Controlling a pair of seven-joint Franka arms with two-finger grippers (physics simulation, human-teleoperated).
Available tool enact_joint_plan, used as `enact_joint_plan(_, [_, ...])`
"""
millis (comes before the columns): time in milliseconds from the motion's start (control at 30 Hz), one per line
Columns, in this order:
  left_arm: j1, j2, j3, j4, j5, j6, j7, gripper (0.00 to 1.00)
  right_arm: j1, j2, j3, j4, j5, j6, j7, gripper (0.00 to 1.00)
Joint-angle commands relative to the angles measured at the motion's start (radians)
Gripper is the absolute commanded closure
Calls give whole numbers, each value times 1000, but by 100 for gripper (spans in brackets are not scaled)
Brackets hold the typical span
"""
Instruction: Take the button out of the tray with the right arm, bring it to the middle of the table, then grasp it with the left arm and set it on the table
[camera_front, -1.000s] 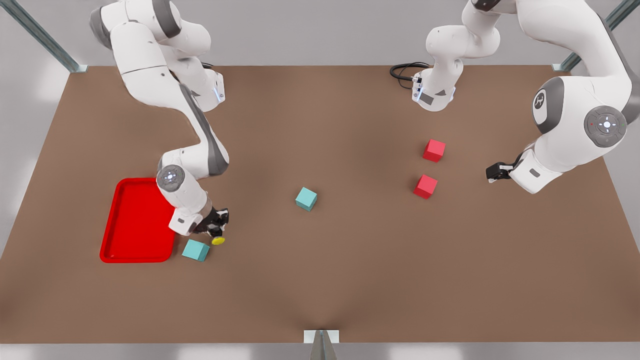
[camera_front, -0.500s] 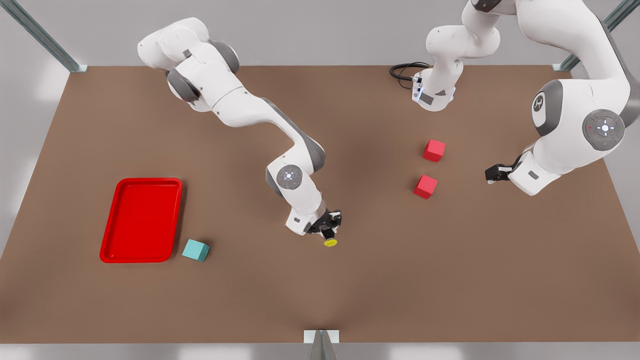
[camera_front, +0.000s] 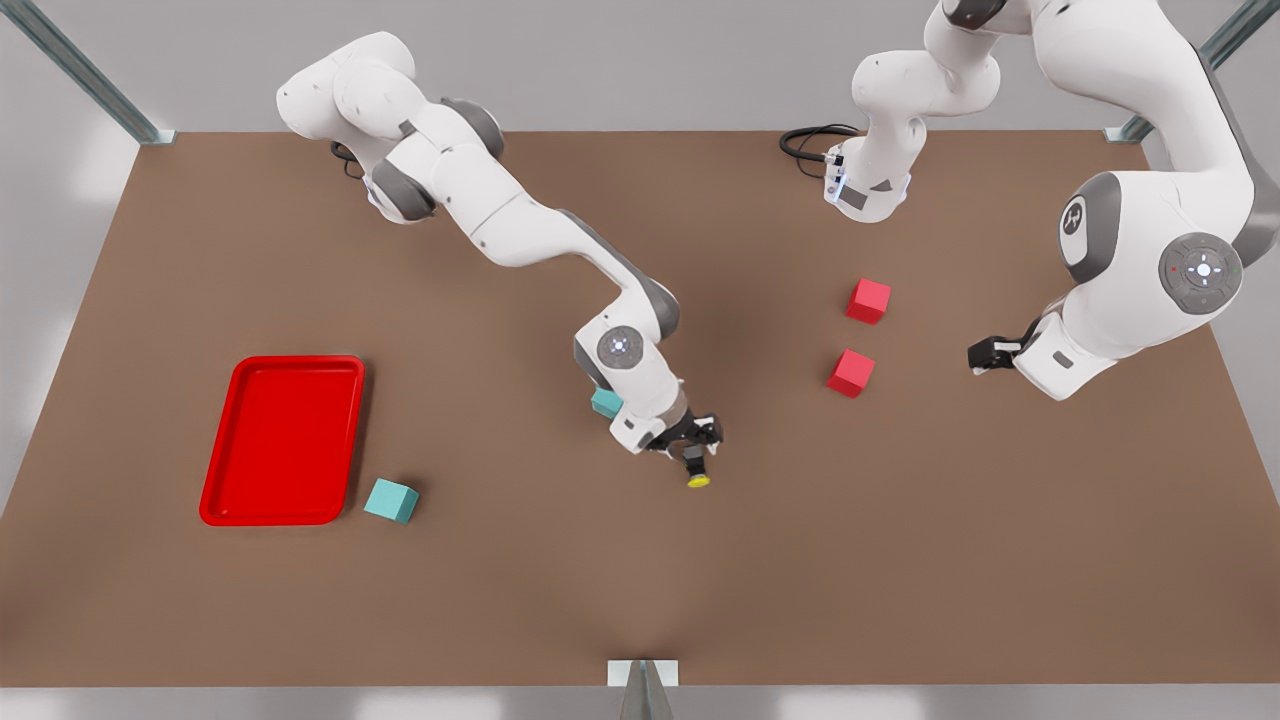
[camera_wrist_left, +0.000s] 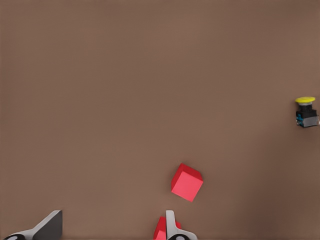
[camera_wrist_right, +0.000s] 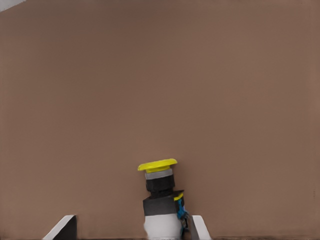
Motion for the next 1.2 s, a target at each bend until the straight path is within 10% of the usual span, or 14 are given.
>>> enact_joint_plan(0, [0, -1, 0, 0, 1, 4, 0, 0, -41, -177, 5, -101, 61, -191, 15, 0])
enact_joint_plan(100, [-11, 22, -8, 0, 1, 12, -16, 0, -409, -438, -4, -5, -3, -1074, -519, 0])
enact_joint_plan(167, [-224, 83, -8, 0, 1, 7, -490, 0, -542, -449, -4, 40, -89, -1222, -516, 0])
enact_joint_plan(333, [-557, 530, -8, 201, -166, 371, -1773, 0, -621, -505, 59, -109, -196, -1214, -645, 0])
enact_joint_plan(467, [-557, 585, -6, 198, -139, 500, -1677, 0, -751, -723, 114, -304, -170, -1171, -781, 0])
enact_joint_plan(533, [-561, 585, -6, 188, -79, 515, -1481, 0, -814, -1034, 113, -762, -109, -910, -801, 0])
enact_joint_plan(1167, [-558, 651, -23, 28, 64, 874, -999, 0, -966, -869, 113, -450, -92, -1094, -1052, 0])
